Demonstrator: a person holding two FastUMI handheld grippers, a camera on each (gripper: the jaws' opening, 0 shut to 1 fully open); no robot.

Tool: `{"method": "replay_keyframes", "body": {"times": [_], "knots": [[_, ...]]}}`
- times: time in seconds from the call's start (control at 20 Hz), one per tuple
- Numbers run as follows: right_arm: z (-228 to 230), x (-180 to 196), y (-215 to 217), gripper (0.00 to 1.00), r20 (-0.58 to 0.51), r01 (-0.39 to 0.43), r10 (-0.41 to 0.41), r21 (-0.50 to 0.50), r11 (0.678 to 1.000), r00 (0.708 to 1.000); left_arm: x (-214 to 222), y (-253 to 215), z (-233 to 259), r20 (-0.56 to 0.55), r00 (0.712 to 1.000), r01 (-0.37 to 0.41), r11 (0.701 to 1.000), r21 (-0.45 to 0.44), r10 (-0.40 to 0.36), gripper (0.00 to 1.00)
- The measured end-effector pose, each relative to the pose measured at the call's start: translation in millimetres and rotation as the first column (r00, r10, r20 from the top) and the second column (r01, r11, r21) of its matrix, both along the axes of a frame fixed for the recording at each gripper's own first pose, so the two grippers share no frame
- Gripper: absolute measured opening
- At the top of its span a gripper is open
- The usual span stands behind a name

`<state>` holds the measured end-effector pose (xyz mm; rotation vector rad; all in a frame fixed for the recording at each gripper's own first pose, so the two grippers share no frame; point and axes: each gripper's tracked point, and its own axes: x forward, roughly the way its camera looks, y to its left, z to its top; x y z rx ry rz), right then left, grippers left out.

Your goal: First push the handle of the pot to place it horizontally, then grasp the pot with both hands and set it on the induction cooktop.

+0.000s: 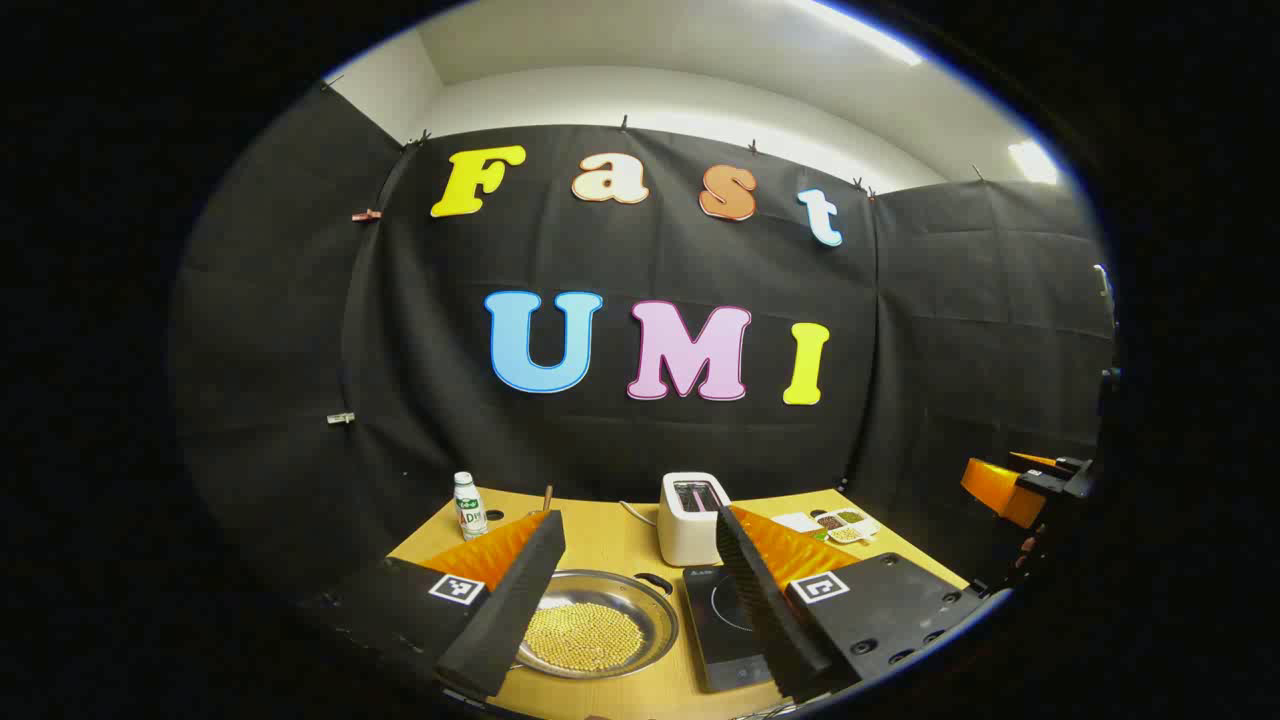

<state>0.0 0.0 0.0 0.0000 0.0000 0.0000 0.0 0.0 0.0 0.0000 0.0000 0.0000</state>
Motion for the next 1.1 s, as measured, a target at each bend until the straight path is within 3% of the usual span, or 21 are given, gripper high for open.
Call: {"method": "replay_keyframes", "body": {"times": [1.1], "knots": [[-10, 5, 57, 0.98, -0.029, -0.112, 0.111, -0.035, 0.993, 0.993, 1, 48, -30, -0.056, 0.997, -0.055, 0.996, -0.077, 0.051, 0.95]]}}
